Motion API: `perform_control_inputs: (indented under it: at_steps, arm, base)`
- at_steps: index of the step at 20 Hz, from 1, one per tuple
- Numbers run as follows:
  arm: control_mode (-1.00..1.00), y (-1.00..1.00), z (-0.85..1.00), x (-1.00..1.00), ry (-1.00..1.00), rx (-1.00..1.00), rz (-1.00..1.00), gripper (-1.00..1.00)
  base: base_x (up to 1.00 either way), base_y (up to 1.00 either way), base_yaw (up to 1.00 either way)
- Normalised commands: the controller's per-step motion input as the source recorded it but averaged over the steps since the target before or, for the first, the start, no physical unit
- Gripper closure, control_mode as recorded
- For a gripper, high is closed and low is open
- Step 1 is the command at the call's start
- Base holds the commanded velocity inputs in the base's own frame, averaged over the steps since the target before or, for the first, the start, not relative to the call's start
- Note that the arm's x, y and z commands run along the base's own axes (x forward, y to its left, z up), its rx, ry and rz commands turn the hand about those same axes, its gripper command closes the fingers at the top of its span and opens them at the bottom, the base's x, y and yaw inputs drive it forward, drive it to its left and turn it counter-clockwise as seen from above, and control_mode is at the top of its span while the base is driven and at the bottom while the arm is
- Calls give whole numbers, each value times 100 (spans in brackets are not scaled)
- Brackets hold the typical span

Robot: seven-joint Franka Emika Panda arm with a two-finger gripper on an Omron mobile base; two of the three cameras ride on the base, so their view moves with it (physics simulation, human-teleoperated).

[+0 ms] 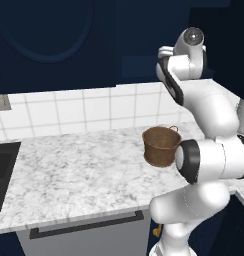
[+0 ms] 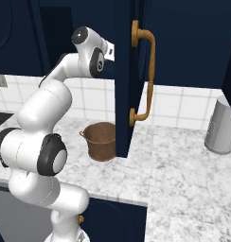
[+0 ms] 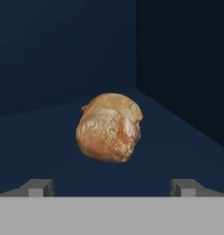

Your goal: Open the cabinet, pick up the bread from the cabinet and place it in the basket. Then move the basket to the dining counter.

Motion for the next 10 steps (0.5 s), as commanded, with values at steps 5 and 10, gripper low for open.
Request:
perform_control_inputs:
  at_steps: [5, 10]
  arm:
    - [-100, -2, -8, 42, 0, 0, 0, -100]
    - [-100, -6, 0, 37, 1, 0, -1, -100]
  base:
    - [0, 0, 0]
    - [0, 0, 0]
